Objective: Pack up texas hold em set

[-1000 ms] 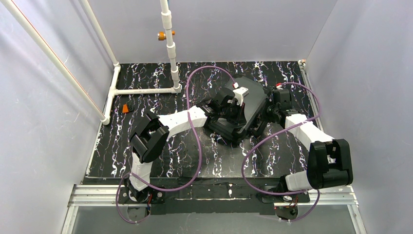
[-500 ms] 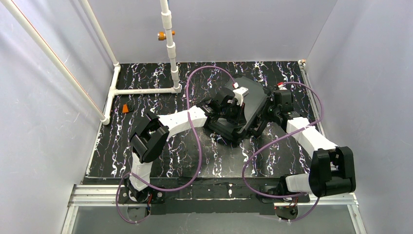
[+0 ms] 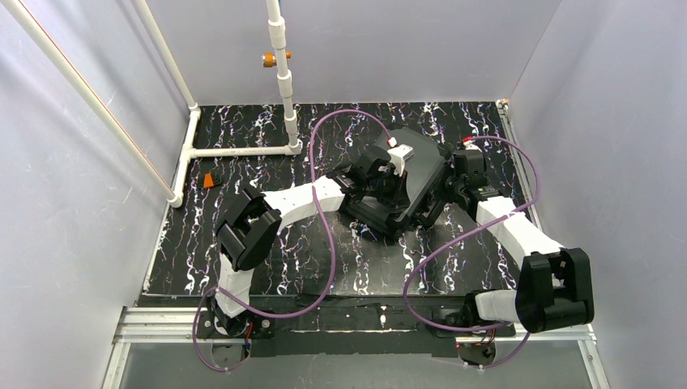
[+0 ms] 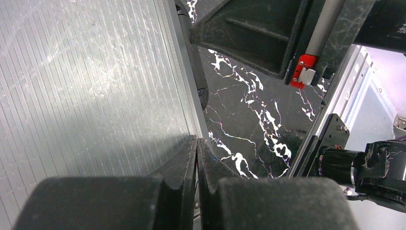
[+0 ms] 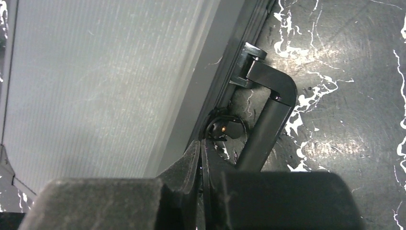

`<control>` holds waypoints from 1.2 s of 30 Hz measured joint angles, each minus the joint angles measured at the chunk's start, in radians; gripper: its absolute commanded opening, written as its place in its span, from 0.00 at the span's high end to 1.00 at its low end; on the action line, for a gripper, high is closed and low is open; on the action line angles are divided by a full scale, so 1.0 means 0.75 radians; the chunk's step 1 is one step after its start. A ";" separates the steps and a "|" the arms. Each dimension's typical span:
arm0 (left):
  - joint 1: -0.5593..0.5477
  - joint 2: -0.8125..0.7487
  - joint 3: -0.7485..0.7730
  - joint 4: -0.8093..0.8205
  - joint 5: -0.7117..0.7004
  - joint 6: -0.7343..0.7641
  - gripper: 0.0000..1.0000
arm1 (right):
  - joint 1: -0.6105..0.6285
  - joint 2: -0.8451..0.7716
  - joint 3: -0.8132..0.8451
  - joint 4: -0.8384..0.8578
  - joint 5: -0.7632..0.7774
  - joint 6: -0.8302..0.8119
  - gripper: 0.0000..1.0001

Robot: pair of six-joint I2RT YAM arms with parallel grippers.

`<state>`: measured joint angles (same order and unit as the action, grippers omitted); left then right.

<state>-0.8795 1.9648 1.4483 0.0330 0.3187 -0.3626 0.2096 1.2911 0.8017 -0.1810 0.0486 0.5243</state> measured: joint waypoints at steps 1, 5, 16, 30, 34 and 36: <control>0.000 0.000 -0.001 0.000 0.000 0.000 1.00 | 0.000 0.002 -0.001 -0.004 0.007 0.000 0.91; 0.000 -0.001 -0.002 0.002 0.000 0.000 1.00 | 0.000 0.013 -0.022 -0.016 0.042 0.004 0.94; 0.000 -0.001 -0.002 0.002 0.000 0.000 1.00 | -0.001 0.097 -0.054 -0.025 0.071 0.014 0.99; 0.000 -0.001 -0.002 0.001 0.000 0.001 1.00 | -0.021 0.222 -0.080 0.066 0.051 0.011 0.99; 0.000 -0.001 -0.002 0.000 0.000 0.001 1.00 | -0.032 0.228 -0.080 0.077 0.038 0.004 0.99; 0.000 -0.001 -0.002 -0.001 0.001 0.002 1.00 | -0.038 0.233 -0.080 0.085 0.031 0.001 0.99</control>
<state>-0.8795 1.9640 1.4471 0.0322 0.3191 -0.3614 0.1810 1.4658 0.7418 -0.1169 0.0715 0.5251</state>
